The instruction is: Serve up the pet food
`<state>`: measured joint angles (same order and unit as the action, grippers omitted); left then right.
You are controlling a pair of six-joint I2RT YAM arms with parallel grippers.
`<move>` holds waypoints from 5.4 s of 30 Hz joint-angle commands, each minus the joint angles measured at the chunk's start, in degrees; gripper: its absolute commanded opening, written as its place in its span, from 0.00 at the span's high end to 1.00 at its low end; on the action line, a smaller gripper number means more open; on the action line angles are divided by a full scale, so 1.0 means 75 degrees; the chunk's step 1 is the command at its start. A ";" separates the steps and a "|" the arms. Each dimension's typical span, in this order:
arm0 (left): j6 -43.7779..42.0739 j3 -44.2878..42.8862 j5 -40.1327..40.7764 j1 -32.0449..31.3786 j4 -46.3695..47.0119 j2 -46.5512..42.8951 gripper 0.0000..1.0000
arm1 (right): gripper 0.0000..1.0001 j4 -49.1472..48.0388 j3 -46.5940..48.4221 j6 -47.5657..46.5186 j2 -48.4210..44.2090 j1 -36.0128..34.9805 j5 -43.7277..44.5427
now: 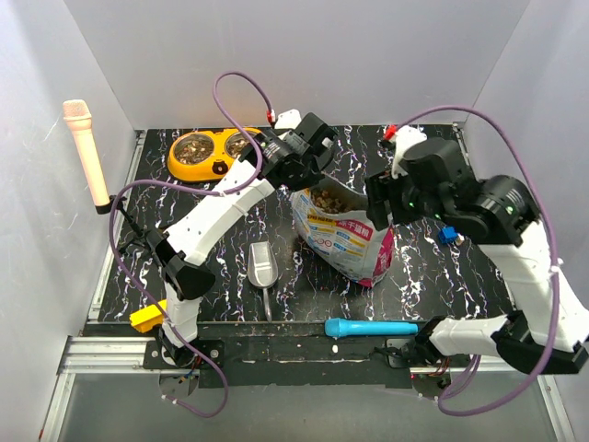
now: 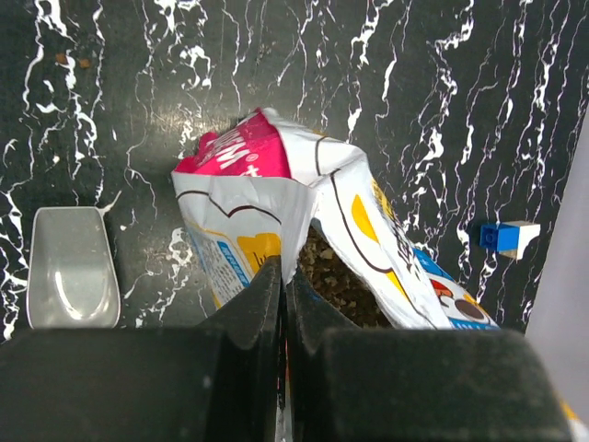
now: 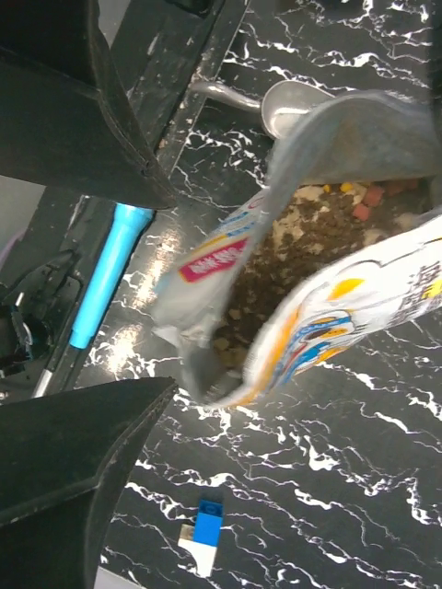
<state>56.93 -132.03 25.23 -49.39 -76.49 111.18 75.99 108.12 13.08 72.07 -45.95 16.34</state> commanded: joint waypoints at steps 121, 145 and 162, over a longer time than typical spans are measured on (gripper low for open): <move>0.3930 0.1069 -0.5556 0.3503 -0.0465 -0.0644 1.00 | 0.20 -0.1775 0.1744 -0.2517 0.3034 -0.0528 -0.1955; 0.3953 0.1232 -0.5556 0.3491 0.0202 -0.0784 1.00 | 0.39 -0.1776 0.0104 -0.3115 0.2671 -0.0963 0.0245; 0.4480 0.3014 -0.5955 0.2590 0.1103 -0.1558 0.21 | 0.99 -0.1460 0.0408 -0.2998 0.2343 -0.0986 -0.0198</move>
<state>87.77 -110.61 -18.90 -27.09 -71.94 100.29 64.58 107.87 -9.02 93.34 -53.58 14.98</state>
